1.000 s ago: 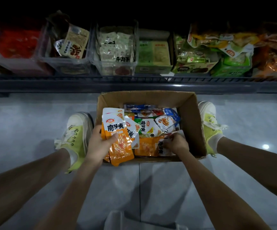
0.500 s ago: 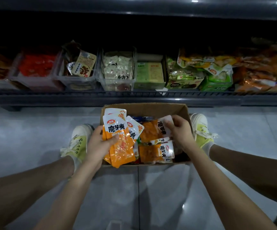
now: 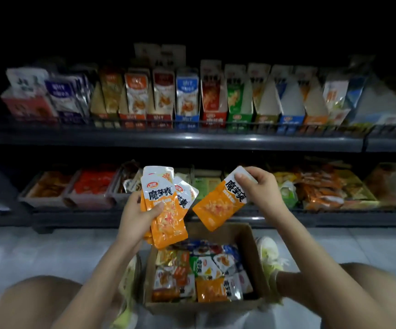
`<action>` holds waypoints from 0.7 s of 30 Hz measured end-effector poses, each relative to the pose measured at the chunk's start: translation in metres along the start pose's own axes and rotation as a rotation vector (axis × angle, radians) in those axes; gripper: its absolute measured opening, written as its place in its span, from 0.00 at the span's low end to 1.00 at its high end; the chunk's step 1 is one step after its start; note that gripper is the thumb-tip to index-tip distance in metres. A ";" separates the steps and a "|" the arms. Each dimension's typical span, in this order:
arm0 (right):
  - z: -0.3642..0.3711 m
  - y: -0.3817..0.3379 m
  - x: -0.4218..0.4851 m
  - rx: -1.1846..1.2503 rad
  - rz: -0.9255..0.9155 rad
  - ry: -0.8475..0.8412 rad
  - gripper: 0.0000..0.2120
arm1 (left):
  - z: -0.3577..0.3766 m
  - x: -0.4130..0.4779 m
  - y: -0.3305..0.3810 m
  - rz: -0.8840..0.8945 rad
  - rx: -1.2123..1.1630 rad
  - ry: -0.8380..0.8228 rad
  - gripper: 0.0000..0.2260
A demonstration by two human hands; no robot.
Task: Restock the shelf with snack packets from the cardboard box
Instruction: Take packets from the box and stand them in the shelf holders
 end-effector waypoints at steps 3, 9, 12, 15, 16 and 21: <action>-0.023 -0.046 0.019 -0.013 -0.088 0.051 0.05 | 0.001 0.015 0.043 0.063 -0.041 0.020 0.15; -0.049 -0.095 0.061 0.085 -0.125 0.122 0.08 | 0.008 0.051 0.102 0.150 -0.066 0.071 0.16; -0.065 -0.095 0.076 0.146 -0.087 0.164 0.06 | 0.026 0.067 0.119 0.172 -0.060 0.053 0.17; -0.087 -0.083 0.089 0.149 -0.053 0.196 0.05 | 0.057 0.082 0.132 0.200 -0.052 0.012 0.16; -0.095 -0.076 0.094 0.144 -0.031 0.189 0.07 | 0.069 0.086 0.135 0.206 -0.062 -0.003 0.16; -0.147 -0.041 0.107 0.290 0.088 0.207 0.17 | 0.139 0.102 0.146 0.222 -0.087 -0.070 0.16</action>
Point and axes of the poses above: each hand's wrist, its own x-axis towards the middle knuckle, its own z-axis out of the palm, y = z × x, the point moved 8 cm from there along x, towards the middle knuckle, and after that the axes turned 13 degrees about -x, right-handed, at the moved point
